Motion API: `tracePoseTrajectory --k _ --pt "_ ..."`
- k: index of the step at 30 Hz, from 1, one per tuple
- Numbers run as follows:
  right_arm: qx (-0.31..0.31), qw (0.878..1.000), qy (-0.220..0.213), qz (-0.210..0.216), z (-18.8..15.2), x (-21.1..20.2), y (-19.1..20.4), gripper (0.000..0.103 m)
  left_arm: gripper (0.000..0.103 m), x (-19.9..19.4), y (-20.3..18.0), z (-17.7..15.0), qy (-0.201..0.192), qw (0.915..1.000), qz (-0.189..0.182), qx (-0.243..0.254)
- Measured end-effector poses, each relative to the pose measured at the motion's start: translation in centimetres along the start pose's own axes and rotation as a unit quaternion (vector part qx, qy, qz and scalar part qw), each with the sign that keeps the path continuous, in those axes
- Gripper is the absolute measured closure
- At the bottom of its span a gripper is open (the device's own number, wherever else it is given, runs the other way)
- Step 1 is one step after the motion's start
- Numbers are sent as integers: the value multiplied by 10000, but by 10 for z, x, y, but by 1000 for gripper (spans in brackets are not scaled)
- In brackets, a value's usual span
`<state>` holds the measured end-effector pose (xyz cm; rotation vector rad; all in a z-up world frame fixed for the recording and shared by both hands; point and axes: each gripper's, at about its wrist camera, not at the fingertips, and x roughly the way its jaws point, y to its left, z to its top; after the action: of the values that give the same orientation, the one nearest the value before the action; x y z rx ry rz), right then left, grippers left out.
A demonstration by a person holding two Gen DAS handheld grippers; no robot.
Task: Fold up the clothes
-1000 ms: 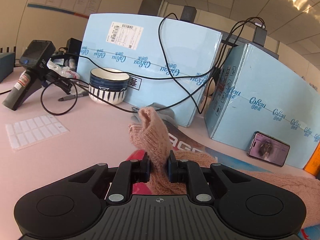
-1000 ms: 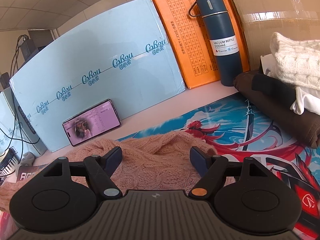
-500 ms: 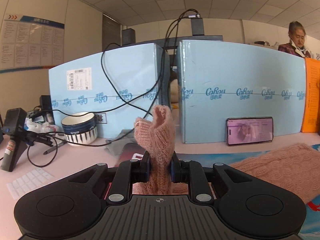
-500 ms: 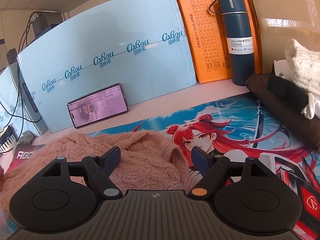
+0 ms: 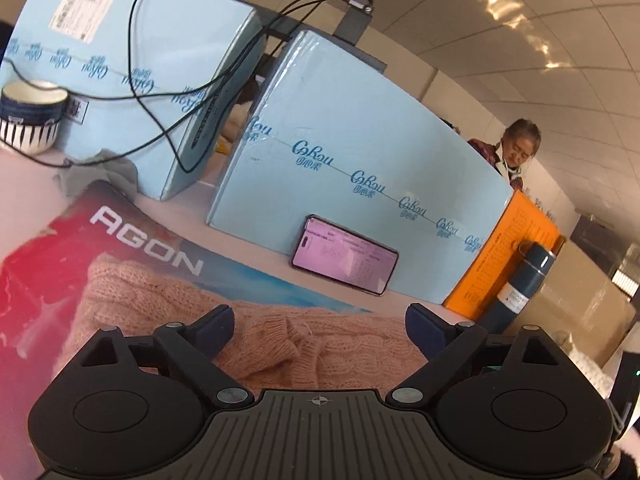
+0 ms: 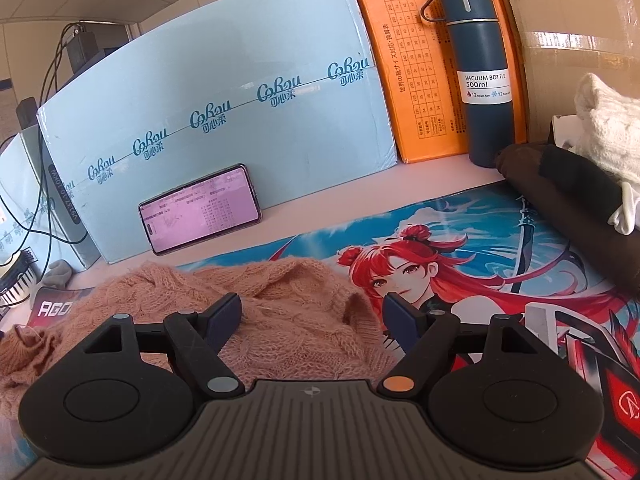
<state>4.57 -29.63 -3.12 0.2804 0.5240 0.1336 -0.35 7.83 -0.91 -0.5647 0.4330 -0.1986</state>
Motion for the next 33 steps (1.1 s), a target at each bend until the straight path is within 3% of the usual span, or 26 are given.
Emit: tracePoseTrajectory --k 1,3,7,9,12,13,14,16,18,24,25,26,29,31,33 --pt "-6 10000 7 1 0 0 0 27 8 6 9 0 155 9995 58 -268" --pt "-5 10000 16 3 0 0 0 27 9 4 15 -2 89 9992 88 -369" --pt "3 10000 23 8 0 1 0 26 8 -20 4 0 -166 9998 77 92" --pt "0 10000 20 11 0 0 -1 26 8 -31 -6 -1 -239 9962 534 652" --pt "1 10000 12 15 0 0 -1 26 8 -38 -6 -5 -272 9801 1653 1061" --pt "-2 10000 10 13 0 0 -1 26 8 -39 0 -5 -271 9772 1893 918" --pt "-3 10000 9 11 -1 0 -1 26 8 -41 10 -4 -269 9802 1896 508" --pt "-3 10000 6 9 -1 0 0 26 8 -46 34 -1 -261 9833 1737 -485" --pt "2 10000 3 7 -1 -1 -1 26 8 -44 50 0 -228 9805 1590 -1134" --pt "13 10000 1 18 -1 -1 -1 25 11 -18 45 0 -337 9810 1769 -728" --pt "17 10000 1 18 -1 -1 -1 25 18 -15 42 0 -318 9802 1857 -602" --pt "20 10000 1 18 -1 -2 -1 25 35 -11 38 0 -299 9793 1944 -477" --pt "26 10000 -2 32 0 -2 0 25 71 -9 35 -3 -211 9808 1930 -170" --pt "32 10000 -3 47 0 -2 0 25 75 -12 32 -3 -207 9841 1766 35" --pt "38 10000 -2 62 0 -2 0 25 77 -17 26 1 -316 9819 1832 369"
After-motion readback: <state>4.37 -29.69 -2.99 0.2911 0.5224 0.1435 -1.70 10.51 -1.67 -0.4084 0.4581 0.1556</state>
